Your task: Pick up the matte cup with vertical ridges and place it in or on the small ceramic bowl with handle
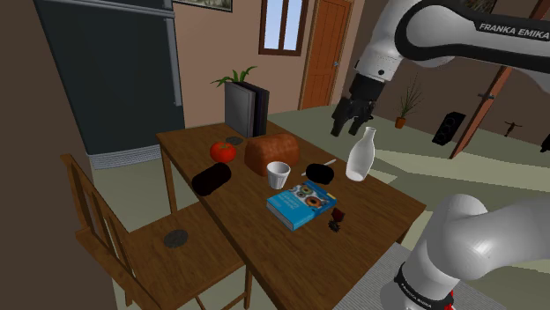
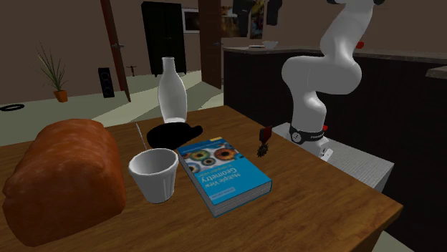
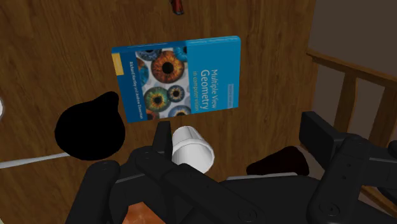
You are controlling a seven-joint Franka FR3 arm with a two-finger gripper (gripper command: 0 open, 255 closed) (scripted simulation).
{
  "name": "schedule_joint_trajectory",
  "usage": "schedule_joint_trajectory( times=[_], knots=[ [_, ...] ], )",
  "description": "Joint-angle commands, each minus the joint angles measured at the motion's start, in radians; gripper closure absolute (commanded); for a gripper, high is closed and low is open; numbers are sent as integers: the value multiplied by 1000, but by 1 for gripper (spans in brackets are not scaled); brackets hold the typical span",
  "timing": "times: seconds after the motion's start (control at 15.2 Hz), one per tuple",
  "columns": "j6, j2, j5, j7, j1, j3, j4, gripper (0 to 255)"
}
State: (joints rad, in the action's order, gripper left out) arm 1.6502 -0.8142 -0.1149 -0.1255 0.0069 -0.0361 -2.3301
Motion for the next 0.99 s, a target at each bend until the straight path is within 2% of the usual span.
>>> schedule_joint_trajectory(
  times=[0.0,0.46,0.92],
  knots=[
    [0,0,0,0,0,0,0,0],
    [227,165,0,93,-1,-61,-60,0],
    [435,388,-34,198,13,-124,-47,0]
  ],
)
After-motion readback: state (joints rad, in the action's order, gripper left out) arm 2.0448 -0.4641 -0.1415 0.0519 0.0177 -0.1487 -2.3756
